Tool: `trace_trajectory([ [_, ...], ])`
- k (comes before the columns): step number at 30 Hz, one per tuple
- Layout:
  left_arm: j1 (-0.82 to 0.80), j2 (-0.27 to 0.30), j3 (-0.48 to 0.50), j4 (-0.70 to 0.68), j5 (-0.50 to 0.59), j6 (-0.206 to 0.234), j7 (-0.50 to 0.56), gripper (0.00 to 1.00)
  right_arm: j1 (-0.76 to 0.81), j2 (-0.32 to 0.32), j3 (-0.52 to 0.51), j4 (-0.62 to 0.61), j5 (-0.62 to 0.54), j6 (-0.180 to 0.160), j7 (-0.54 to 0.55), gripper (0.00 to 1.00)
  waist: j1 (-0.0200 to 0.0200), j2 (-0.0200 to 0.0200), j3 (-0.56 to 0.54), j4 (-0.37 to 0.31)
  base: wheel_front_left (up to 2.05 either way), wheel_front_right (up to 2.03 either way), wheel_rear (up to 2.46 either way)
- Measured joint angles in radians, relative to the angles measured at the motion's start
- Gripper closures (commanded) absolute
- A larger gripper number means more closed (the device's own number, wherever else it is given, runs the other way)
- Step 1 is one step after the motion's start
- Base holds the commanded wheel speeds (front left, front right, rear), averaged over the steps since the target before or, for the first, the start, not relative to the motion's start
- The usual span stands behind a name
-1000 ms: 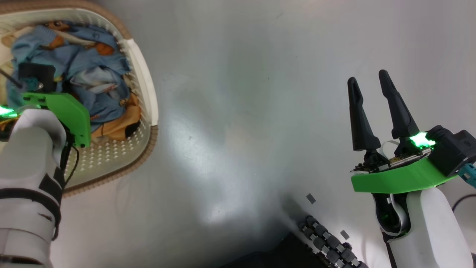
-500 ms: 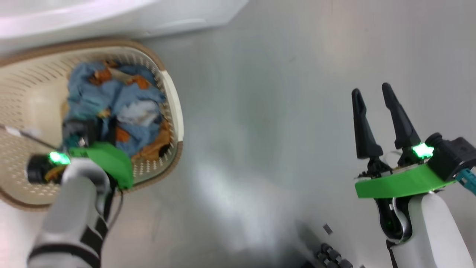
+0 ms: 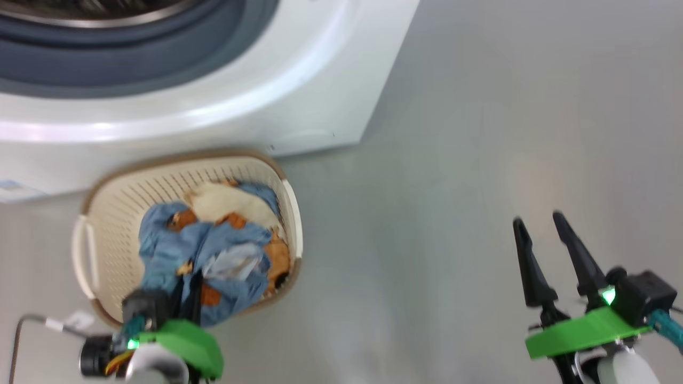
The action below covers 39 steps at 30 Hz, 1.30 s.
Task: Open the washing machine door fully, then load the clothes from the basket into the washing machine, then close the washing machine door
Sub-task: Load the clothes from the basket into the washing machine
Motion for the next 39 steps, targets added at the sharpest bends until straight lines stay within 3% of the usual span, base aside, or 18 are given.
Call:
trace_trajectory([
  [15,0.458,-0.026,0.082,-0.386,-0.023,0.02,0.0,1.0,0.233,-0.032,-0.009,0.006,-0.028,0.0,0.0,0.0,0.0,0.0,-0.357,0.081,0.0,0.0,0.0],
  [21,0.517,-0.026,0.095,-0.458,-0.041,0.022,0.0,1.0,0.26,-0.036,-0.013,-0.001,-0.028,0.0,0.0,0.0,0.0,0.0,-0.454,0.111,0.0,0.0,0.0],
  [28,0.561,-0.026,0.095,-0.533,-0.041,0.04,0.0,1.0,0.264,-0.038,-0.017,-0.008,-0.028,0.0,0.0,0.0,0.0,0.0,-0.521,0.14,0.0,0.0,0.0],
  [39,0.594,-0.026,0.082,-0.576,-0.041,0.047,0.0,1.0,0.279,-0.042,-0.021,-0.009,-0.029,0.0,0.0,0.0,0.0,0.0,-0.531,0.142,0.0,0.0,0.0],
])
